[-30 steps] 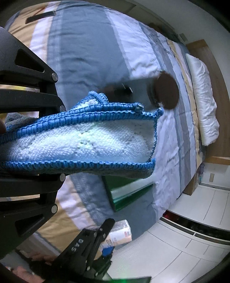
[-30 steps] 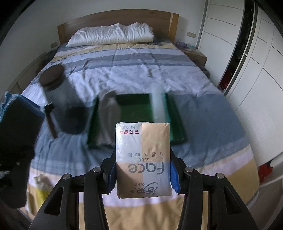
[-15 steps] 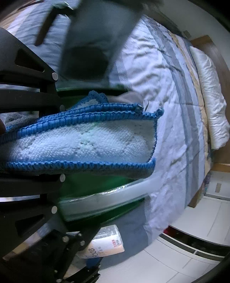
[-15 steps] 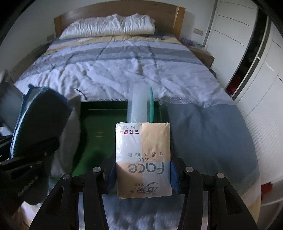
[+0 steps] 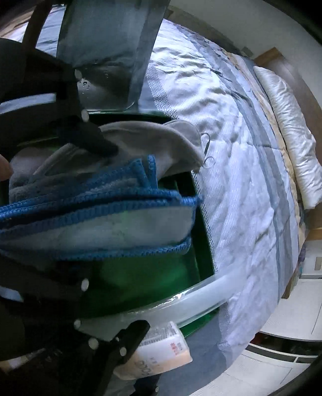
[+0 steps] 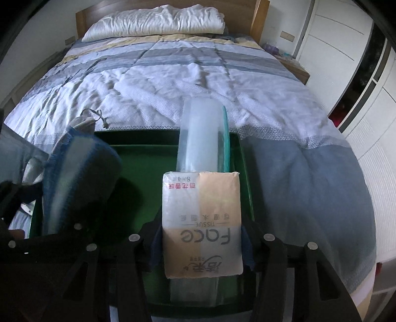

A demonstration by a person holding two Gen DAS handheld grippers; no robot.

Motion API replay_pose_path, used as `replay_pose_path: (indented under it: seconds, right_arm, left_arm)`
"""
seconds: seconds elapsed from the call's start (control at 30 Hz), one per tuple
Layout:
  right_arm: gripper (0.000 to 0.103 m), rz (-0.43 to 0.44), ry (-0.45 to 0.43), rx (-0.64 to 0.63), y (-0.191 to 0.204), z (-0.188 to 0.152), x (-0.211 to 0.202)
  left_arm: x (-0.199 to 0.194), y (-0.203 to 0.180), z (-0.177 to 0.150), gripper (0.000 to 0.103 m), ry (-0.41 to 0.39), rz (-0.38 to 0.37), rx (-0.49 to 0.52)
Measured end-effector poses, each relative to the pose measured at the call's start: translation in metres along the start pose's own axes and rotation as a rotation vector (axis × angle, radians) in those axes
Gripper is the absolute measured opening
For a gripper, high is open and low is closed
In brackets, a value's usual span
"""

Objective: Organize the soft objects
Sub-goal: 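Lower the towel and tissue pack into the tray and open both grippers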

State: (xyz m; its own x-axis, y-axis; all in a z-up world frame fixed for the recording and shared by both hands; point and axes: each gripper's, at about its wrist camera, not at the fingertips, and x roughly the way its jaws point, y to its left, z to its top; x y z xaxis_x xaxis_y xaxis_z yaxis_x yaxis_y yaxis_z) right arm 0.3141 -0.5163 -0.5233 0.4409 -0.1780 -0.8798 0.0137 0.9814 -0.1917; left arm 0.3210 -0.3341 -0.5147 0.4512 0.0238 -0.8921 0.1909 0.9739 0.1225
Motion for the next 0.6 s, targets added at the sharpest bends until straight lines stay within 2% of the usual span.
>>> replay_pose_path:
  seconds: [0.1,0.2,0.47,0.6]
  right_arm:
    - [0.053,0.004,-0.002,0.008,-0.003,-0.001,-0.005]
    - [0.053,0.007,-0.004,0.012,-0.005,-0.003,-0.007]
    - [0.063,0.005,-0.005,0.033,-0.006,-0.006,-0.015]
    - [0.064,0.006,-0.012,0.024,-0.004,-0.005,-0.017]
  left_arm:
    - [-0.003,0.003,0.003,0.082,-0.018,0.012,-0.004]
    - [-0.011,0.001,0.004,0.086,-0.054,0.044,0.026]
    - [-0.024,0.0,0.008,0.091,-0.107,0.144,0.045]
    - [-0.028,0.002,0.005,0.091,-0.114,0.172,0.035]
